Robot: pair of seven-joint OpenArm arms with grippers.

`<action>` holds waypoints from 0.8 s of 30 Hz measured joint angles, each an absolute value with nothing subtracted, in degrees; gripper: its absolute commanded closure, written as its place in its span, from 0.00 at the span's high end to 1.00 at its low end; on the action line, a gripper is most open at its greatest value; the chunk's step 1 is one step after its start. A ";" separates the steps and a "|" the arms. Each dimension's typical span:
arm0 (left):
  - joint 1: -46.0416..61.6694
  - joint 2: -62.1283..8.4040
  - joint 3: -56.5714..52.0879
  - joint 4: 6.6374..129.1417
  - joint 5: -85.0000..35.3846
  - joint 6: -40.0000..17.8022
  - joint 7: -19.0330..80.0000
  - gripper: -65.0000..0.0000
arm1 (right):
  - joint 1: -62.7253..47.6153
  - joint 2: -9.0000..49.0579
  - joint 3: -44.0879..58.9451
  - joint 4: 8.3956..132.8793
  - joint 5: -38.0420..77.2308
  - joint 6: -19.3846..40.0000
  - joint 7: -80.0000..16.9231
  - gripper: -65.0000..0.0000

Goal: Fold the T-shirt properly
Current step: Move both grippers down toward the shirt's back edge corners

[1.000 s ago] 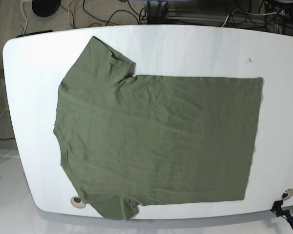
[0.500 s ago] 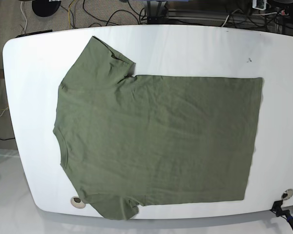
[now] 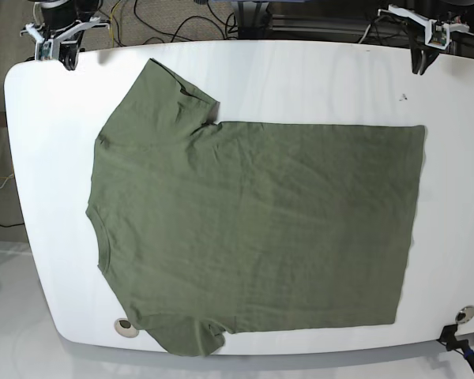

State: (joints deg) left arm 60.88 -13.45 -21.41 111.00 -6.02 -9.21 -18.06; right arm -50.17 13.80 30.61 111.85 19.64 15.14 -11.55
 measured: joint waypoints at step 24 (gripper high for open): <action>57.69 -17.96 -22.04 120.81 -4.12 -15.29 -15.40 0.11 | -24.60 18.39 36.10 111.68 21.65 36.38 -36.23 0.05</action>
